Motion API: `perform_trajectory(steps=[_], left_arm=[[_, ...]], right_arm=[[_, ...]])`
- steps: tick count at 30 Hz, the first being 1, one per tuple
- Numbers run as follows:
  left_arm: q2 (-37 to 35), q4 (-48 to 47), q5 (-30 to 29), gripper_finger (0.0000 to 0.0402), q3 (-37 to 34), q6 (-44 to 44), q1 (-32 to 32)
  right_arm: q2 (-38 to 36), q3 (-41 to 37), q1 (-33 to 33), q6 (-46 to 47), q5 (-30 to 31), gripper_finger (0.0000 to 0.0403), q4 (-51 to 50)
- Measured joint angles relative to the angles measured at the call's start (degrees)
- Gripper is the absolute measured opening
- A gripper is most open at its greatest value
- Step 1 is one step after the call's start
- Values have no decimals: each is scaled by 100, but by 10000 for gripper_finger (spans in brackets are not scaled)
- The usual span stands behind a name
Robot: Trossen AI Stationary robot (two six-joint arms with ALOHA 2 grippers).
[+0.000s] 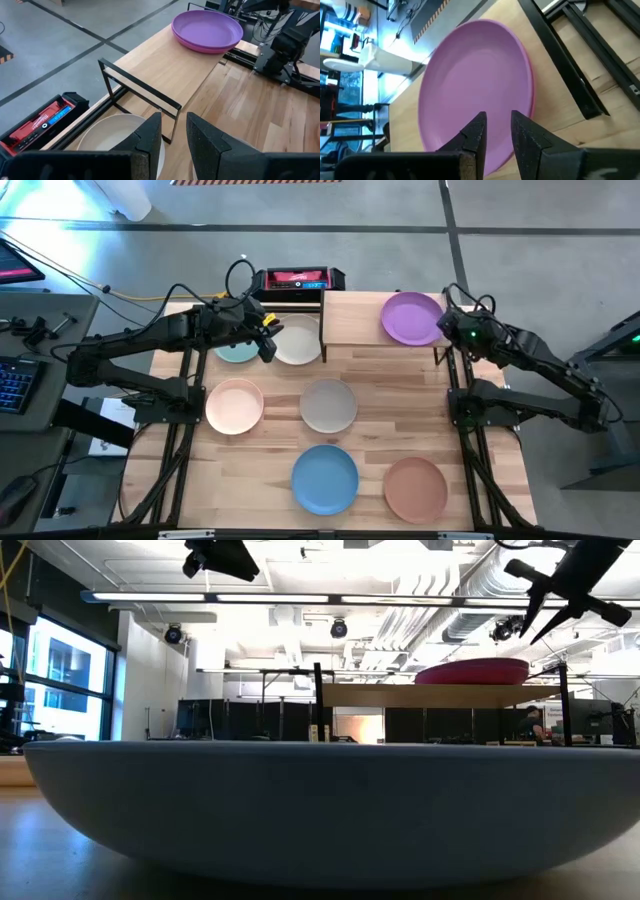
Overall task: Place and stack plates onto a shelf
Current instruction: Stack the purple plate on top of the pink plate on the shelf, then stack the blue plate on top of the purple plate on the shelf
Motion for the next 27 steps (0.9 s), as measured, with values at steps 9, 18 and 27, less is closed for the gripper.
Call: perform_trajectory(steps=[9, 18, 27], left_arm=[[0, -5, 0, 78, 0, 49, 0], [0, -87, 556, 78, 0, 146, 0], [-4, -1157, 1014, 78, -55, -124, -25]], right_arm=[[4, 2, 24, -231, -559, 69, 44], [28, 2, 114, -972, -2715, 69, 552], [146, 2, 1186, -786, -3149, 69, 989]])
